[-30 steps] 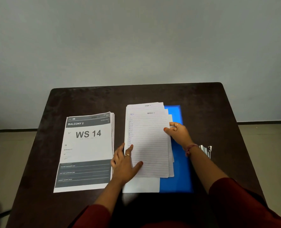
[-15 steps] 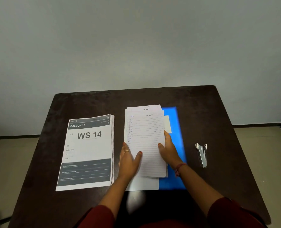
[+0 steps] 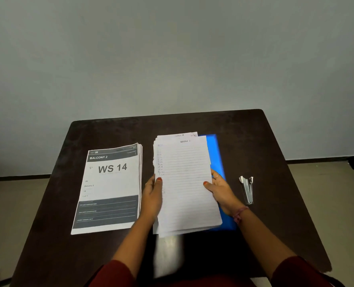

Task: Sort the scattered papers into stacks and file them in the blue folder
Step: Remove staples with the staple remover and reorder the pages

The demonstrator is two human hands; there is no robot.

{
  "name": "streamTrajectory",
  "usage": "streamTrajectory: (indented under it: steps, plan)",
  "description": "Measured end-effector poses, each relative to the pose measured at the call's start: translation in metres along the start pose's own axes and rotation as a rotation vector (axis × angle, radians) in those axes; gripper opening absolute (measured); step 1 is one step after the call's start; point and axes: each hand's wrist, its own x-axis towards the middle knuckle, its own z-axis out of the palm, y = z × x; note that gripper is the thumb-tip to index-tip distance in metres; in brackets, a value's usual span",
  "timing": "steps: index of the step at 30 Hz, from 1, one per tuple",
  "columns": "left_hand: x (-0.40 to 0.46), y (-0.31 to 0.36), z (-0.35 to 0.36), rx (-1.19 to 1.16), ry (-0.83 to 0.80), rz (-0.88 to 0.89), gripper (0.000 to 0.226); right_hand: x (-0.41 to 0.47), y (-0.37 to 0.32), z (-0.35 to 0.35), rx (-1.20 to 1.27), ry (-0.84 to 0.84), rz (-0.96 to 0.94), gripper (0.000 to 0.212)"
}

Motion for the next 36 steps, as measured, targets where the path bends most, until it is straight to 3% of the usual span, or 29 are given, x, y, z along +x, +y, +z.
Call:
streamTrajectory:
  steps: [7, 9, 12, 14, 16, 22, 29, 36]
  plan:
    - [-0.010, -0.014, 0.022, -0.104, -0.060, -0.002, 0.018, -0.012, 0.020, -0.008, -0.019, 0.048, -0.019, 0.036]
    - [-0.011, -0.021, 0.025, -0.106, -0.046, -0.005, 0.023, -0.015, 0.021, -0.010, -0.038, 0.061, -0.034, 0.033]
    - [-0.010, -0.031, 0.027, -0.044, -0.016, -0.012, 0.048, -0.018, 0.023, -0.013, -0.089, 0.063, -0.059, 0.032]
    - [-0.018, -0.029, 0.029, 0.051, 0.010, 0.030, 0.037, -0.022, 0.025, -0.014, -0.144, 0.089, -0.089, 0.032]
    - [-0.026, -0.028, 0.030, 0.134, 0.049, 0.099, 0.025, -0.026, 0.029, -0.014, -0.230, 0.128, -0.131, 0.035]
    - [-0.029, -0.037, 0.024, 0.386, 0.160, 0.217, 0.027, -0.034, 0.048, -0.015, -0.606, 0.166, -0.141, 0.047]
    - [-0.026, -0.048, 0.003, 0.583, 0.122, 0.103, 0.035, -0.044, 0.058, -0.012, -0.889, 0.121, -0.084, 0.057]
    - [-0.024, -0.042, -0.020, 0.832, 0.027, 0.177, 0.041, -0.041, 0.033, -0.022, -1.285, 0.073, 0.022, 0.061]
